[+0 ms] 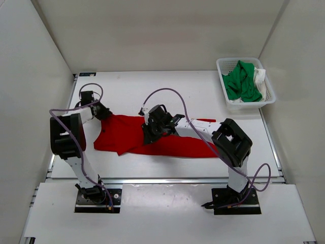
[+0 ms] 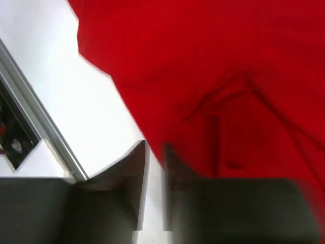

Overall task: Fold and stack the t-shirts
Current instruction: Rotate the tshirt 90 degrees

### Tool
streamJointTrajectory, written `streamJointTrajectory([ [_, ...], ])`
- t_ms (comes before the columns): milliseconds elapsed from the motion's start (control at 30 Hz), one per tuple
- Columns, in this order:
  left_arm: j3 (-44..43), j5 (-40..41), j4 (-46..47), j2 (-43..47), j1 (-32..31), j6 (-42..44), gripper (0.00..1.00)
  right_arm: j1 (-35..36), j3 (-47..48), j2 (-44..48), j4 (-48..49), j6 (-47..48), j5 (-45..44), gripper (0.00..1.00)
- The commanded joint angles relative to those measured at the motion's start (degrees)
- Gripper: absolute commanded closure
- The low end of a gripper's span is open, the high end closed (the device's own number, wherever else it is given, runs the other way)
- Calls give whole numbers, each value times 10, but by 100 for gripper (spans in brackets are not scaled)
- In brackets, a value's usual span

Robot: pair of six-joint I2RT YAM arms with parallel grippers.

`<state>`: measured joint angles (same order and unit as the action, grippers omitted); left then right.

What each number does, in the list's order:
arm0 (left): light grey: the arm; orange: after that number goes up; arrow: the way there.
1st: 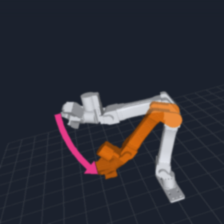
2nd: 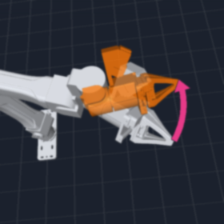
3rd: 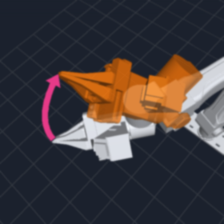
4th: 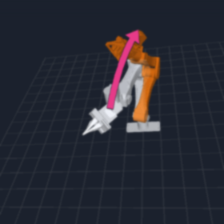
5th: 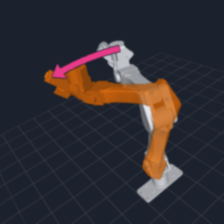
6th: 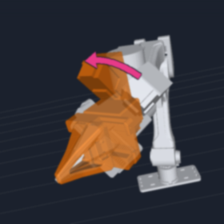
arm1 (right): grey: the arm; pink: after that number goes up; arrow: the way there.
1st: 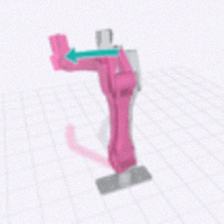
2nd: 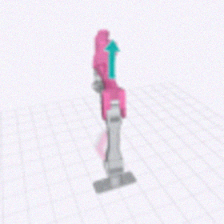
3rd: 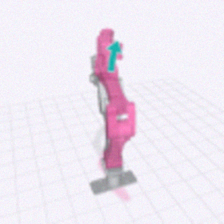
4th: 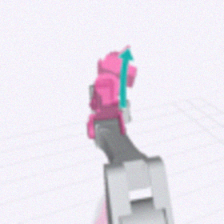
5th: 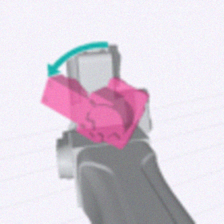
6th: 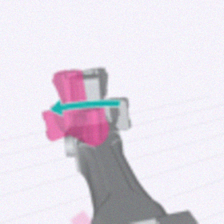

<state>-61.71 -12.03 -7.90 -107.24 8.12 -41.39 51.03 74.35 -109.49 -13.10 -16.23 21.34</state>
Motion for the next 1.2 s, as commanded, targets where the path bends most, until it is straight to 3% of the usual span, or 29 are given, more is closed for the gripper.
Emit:
streamJointTrajectory([
  [0,4,28,-4,83,-2,23,72,-20,36,24,19,1,-4,89],
  [33,10,52,-10,99,-5,28,71,-27,45,15,25,-3,-4,99],
  [200,29,79,-44,115,3,51,72,-55,64,-8,42,1,-17,100],
  [367,99,39,-23,156,-28,27,72,-109,207,-110,3,29,41,85],
  [567,206,10,22,236,-122,-11,72,-133,390,-240,-97,66,59,73],
  [700,264,-12,39,256,-102,-20,72,-145,507,-323,-159,82,101,57],
  [867,309,-41,30,257,-53,-14,72,-139,767,-486,-266,79,151,44],
  [1000,334,-54,27,287,-16,-18,73,-129,705,-479,-209,61,199,38],
  [1167,283,-22,9,336,-66,-7,71,-115,716,-506,-193,35,283,39],
])
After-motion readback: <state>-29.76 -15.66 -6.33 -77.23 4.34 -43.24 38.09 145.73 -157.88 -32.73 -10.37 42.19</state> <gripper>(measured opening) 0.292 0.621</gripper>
